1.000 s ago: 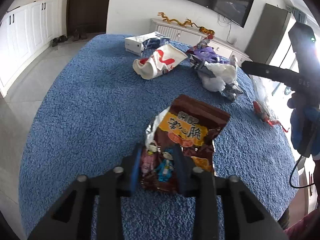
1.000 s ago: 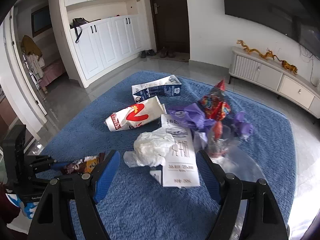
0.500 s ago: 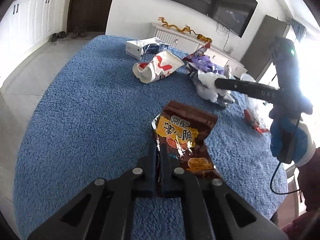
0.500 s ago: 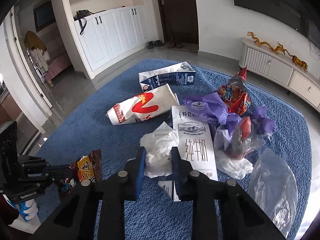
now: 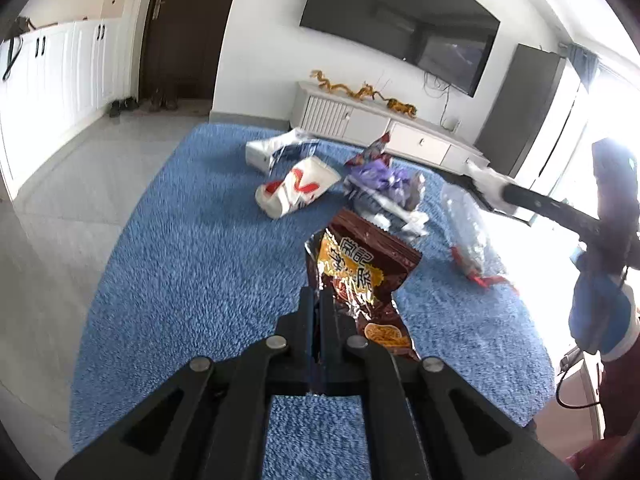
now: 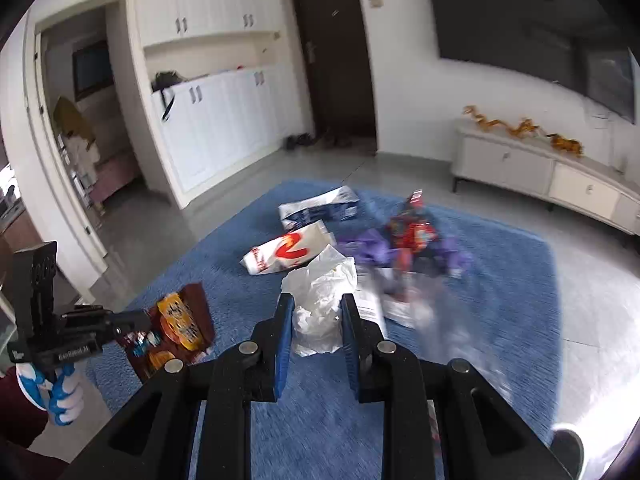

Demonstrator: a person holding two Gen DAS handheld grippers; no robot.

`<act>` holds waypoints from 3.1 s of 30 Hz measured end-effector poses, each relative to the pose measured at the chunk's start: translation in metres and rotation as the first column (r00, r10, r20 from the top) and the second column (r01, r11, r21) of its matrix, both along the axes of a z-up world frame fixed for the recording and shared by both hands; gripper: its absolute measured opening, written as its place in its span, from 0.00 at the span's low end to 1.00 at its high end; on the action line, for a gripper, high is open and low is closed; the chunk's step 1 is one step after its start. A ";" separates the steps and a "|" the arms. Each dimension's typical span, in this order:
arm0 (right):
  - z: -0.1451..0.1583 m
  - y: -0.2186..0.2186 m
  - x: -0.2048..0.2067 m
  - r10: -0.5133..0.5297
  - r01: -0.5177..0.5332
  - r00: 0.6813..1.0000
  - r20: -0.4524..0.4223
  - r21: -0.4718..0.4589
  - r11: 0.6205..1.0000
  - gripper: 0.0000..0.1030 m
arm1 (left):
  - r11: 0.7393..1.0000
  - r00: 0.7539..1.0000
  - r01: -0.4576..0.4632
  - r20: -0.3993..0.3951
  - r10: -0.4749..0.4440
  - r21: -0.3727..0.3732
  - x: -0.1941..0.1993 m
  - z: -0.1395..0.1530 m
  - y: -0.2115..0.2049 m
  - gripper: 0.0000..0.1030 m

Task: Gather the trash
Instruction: 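Carry the brown bag and tissue over to the gray bin, then open both grippers above the bin to drop the items inside, then move both grippers to the red-white paper bag and clear plastic bag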

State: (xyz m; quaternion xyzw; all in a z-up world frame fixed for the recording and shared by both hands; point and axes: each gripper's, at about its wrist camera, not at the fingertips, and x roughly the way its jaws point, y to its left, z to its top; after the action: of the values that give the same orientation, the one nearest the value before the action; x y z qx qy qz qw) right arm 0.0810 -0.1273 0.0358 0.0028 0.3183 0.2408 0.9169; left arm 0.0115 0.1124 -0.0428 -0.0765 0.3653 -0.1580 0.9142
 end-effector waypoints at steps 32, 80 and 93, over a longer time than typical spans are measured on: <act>-0.166 -0.364 -0.103 -0.645 0.690 0.700 -0.306 0.059 0.721 0.24 | 0.802 0.829 0.559 -0.145 -0.540 0.208 0.073 -0.012 -0.484 0.02; 0.004 -0.246 -0.133 -0.649 0.648 0.759 0.046 0.038 0.761 0.62 | 0.898 0.891 0.440 0.119 -0.439 0.012 0.064 0.082 -0.346 0.57; 0.034 -0.115 -0.069 -0.399 0.402 0.913 0.087 -0.028 0.915 0.66 | 0.985 0.984 0.097 0.137 -0.116 0.140 0.123 0.045 -0.095 0.59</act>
State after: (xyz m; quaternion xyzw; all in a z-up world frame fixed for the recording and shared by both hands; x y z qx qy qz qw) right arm 0.0119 -0.2419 0.0700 0.0377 0.2795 0.0406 0.9586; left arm 0.1344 0.0169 0.0021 0.0159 0.3115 -0.1874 0.9314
